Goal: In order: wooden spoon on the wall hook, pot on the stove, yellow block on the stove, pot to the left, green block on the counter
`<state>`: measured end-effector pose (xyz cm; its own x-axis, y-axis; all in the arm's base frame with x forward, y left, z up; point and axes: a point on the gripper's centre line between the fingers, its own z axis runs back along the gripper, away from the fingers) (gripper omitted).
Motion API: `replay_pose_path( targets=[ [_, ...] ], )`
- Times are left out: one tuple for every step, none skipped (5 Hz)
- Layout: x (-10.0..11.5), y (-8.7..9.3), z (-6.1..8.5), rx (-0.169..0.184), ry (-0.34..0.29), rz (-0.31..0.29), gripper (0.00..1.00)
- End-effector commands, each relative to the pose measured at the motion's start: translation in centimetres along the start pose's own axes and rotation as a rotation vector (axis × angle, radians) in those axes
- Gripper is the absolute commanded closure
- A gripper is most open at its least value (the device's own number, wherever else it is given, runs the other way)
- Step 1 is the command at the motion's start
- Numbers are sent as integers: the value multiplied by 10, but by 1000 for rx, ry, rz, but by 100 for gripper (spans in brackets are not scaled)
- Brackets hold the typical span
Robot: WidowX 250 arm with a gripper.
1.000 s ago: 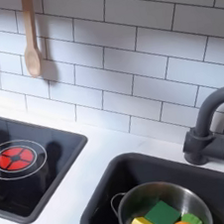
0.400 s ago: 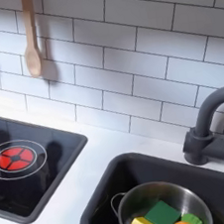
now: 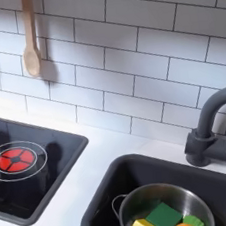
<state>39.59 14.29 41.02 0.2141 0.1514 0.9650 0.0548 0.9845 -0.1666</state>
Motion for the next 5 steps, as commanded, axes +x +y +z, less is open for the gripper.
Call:
replay_pose_path(
  targets=[
    [0, -4, -4, -9, -1, 2, 100],
    [0, -2, -4, -1, 1, 3, 100],
    [-3, 3, -4, 9, 3, 2, 100],
    [-3, 1, -4, 1, 5, -7, 100],
    [-5, 1, -2, 2, 8, -16, 100]
  ],
)
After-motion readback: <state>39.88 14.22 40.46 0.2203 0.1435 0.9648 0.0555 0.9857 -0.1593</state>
